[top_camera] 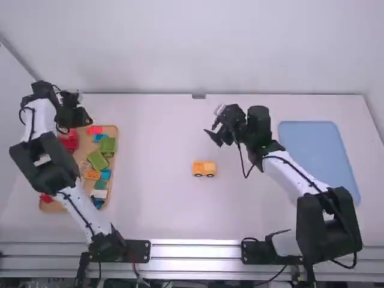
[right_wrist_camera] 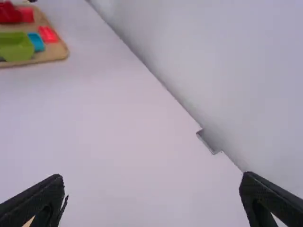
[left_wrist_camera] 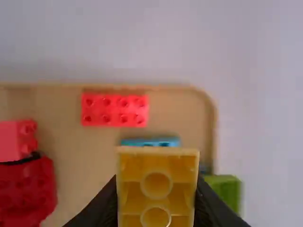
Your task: Assemble lego blocks to make yellow taxi
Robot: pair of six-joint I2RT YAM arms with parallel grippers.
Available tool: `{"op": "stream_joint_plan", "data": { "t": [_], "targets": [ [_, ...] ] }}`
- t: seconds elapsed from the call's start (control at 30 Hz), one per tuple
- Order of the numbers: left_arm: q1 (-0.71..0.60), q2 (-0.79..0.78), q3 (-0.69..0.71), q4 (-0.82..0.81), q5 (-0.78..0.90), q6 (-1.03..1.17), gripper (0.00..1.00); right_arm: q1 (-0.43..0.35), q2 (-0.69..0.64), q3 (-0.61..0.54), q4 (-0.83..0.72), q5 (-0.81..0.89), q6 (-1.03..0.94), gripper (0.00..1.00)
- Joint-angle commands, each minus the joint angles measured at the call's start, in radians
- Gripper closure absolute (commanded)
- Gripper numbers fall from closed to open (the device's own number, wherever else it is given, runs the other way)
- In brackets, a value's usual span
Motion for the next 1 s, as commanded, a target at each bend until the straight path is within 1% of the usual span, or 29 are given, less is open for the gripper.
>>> {"op": "stream_joint_plan", "data": {
  "t": [0.0, 0.03, 0.13, 0.17, 0.2, 0.27, 0.33, 0.4, 0.47, 0.53, 0.57, 0.63, 0.7, 0.77, 0.8, 0.83, 0.87, 0.9, 0.93, 0.97],
  "targets": [
    [-0.052, -0.175, -0.124, 0.053, 0.112, 0.071, 0.92, -0.035, 0.060, 0.058, 0.031, -0.097, 0.118, 0.02],
    [-0.077, -0.261, -0.238, 0.138, 0.090, 0.063, 0.92, -0.051, 0.099, 0.081, 0.057, -0.154, 0.149, 0.02],
    [-0.128, -0.418, -0.451, 0.292, 0.094, 0.053, 0.93, -0.066, 0.190, 0.138, 0.115, -0.272, 0.201, 0.02],
    [-0.151, -0.476, -0.531, 0.348, 0.114, 0.055, 0.92, -0.066, 0.228, 0.165, 0.138, -0.328, 0.214, 0.02],
    [-0.172, -0.524, -0.594, 0.394, 0.140, 0.064, 0.88, -0.065, 0.260, 0.189, 0.159, -0.379, 0.229, 0.02],
    [-0.228, -0.618, -0.731, 0.497, 0.245, 0.100, 0.93, -0.053, 0.330, 0.248, 0.204, -0.510, 0.266, 0.02],
    [-0.266, -0.669, -0.813, 0.570, 0.330, 0.109, 0.92, -0.042, 0.372, 0.290, 0.233, -0.610, 0.291, 0.02],
    [-0.336, -0.725, -0.922, 0.689, 0.438, 0.119, 0.94, -0.020, 0.433, 0.357, 0.266, -0.772, 0.309, 0.02],
    [-0.404, -0.747, -1.006, 0.829, 0.506, 0.077, 0.92, 0.000, 0.480, 0.422, 0.261, -0.919, 0.307, 0.02],
    [-0.456, -0.739, -1.062, 0.985, 0.557, -0.013, 0.91, 0.020, 0.521, 0.478, 0.258, -1.028, 0.318, 0.02],
    [-0.467, -0.735, -1.073, 1.024, 0.573, -0.036, 0.91, 0.026, 0.528, 0.488, 0.256, -1.027, 0.331, 0.02],
    [-0.505, -0.700, -1.105, 1.169, 0.647, -0.091, 0.90, 0.049, 0.545, 0.508, 0.262, -1.028, 0.357, 0.00],
    [-0.520, -0.673, -1.112, 1.232, 0.673, -0.106, 0.91, 0.060, 0.546, 0.507, 0.262, -1.028, 0.356, 0.00],
    [-0.534, -0.619, -1.112, 1.339, 0.673, -0.179, 0.91, 0.079, 0.546, 0.506, 0.262, -1.027, 0.355, 0.02],
    [-0.534, -0.607, -1.112, 1.362, 0.674, -0.196, 0.91, 0.082, 0.546, 0.506, 0.262, -1.028, 0.352, 0.03],
    [-0.534, -0.584, -1.110, 1.409, 0.695, -0.226, 0.91, 0.088, 0.546, 0.506, 0.262, -1.028, 0.353, 0.05],
    [-0.531, -0.554, -1.106, 1.469, 0.764, -0.230, 0.91, 0.095, 0.546, 0.507, 0.264, -1.028, 0.352, 0.09],
    [-0.530, -0.538, -1.101, 1.498, 0.807, -0.229, 0.91, 0.097, 0.546, 0.507, 0.264, -1.028, 0.352, 0.11],
    [-0.531, -0.504, -1.090, 1.550, 0.874, -0.227, 0.92, 0.100, 0.546, 0.507, 0.269, -1.027, 0.354, 0.17],
    [-0.536, -0.487, -1.083, 1.570, 0.897, -0.229, 0.92, 0.101, 0.546, 0.507, 0.269, -1.027, 0.358, 0.19]
  ]
}}
